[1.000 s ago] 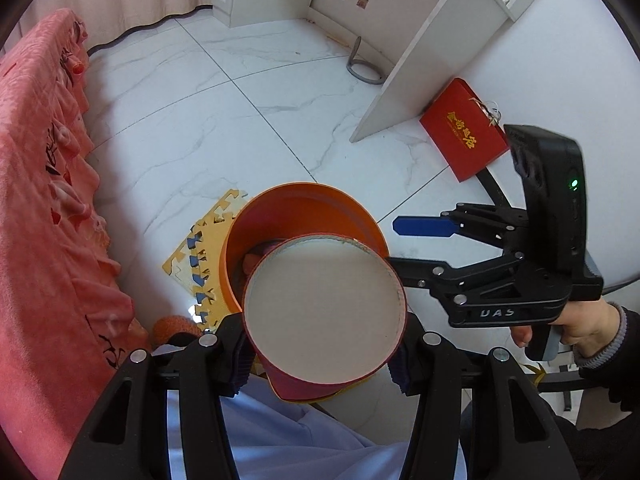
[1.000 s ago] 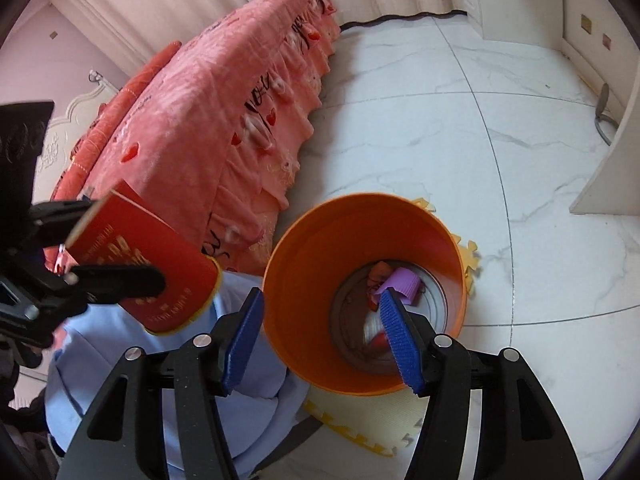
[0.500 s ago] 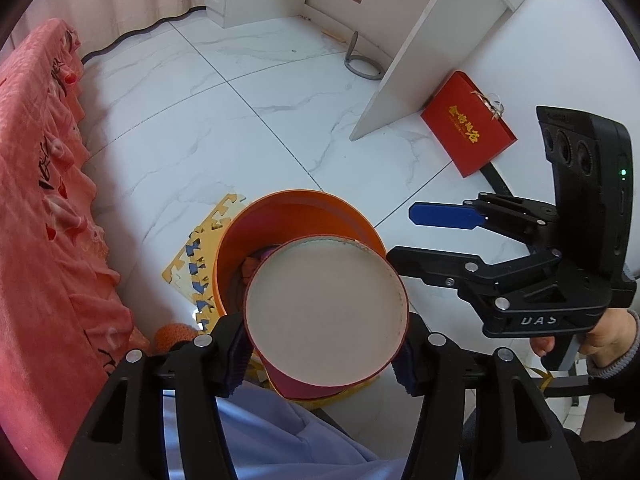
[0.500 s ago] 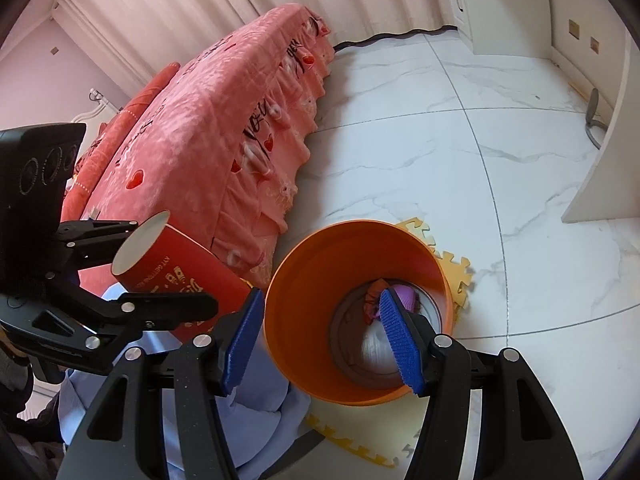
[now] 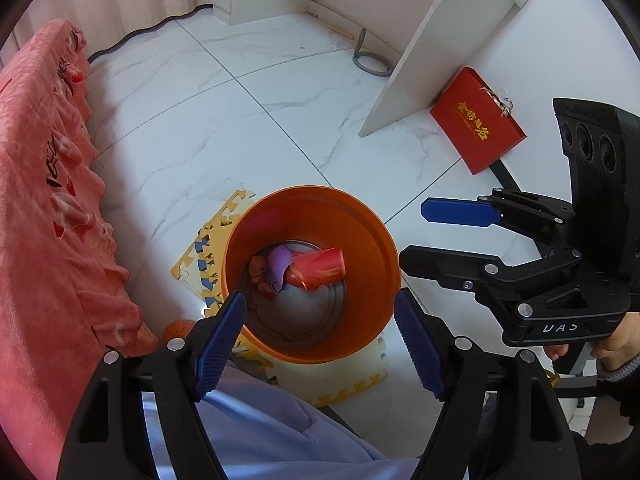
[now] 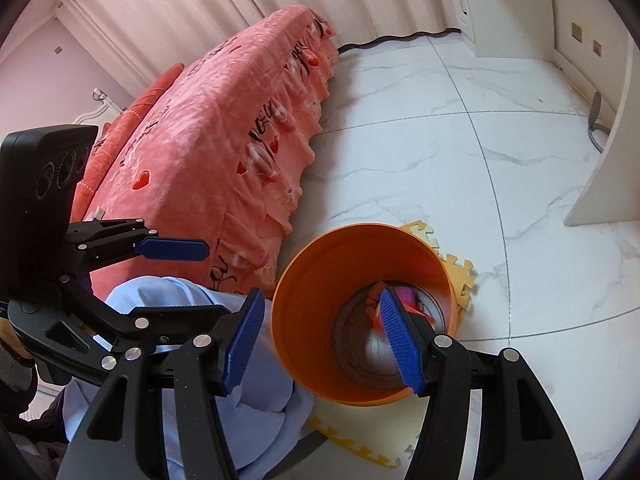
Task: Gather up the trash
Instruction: 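Open the right gripper to drop the figurine while the left gripper drops the red cup, then move both open tools back over the bed toward the remaining items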
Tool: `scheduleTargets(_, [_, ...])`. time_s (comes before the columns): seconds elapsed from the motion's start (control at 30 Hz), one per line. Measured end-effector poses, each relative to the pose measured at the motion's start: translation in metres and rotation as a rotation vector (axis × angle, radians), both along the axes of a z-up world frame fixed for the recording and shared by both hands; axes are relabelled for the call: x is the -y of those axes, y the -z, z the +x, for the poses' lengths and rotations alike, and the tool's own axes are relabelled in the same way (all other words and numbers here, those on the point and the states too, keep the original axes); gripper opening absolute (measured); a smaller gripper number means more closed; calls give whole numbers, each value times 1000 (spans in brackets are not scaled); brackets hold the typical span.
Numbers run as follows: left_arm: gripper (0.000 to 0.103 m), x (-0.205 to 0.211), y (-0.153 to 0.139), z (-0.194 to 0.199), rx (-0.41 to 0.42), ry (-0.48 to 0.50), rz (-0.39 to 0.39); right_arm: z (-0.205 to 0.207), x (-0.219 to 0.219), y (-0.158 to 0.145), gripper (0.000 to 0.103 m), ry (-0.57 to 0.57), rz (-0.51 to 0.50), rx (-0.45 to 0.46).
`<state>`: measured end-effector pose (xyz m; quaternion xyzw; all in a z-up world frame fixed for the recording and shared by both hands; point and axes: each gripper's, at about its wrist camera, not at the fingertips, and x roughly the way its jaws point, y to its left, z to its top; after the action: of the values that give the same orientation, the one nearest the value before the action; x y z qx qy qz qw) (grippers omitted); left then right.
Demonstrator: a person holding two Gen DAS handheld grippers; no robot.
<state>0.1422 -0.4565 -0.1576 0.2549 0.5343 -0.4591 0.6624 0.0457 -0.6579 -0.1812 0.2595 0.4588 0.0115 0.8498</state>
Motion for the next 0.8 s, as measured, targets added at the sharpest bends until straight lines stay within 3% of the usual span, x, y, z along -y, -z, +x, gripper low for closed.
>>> scheduleTargets(0.43, [82, -36, -22, 3, 71, -88, -8, 8, -31, -23, 61, -72, -8, 27])
scheduleTargets(0.8, [87, -93, -52, 0, 159, -212, -25, 24, -87, -58, 71, -193, -21, 88])
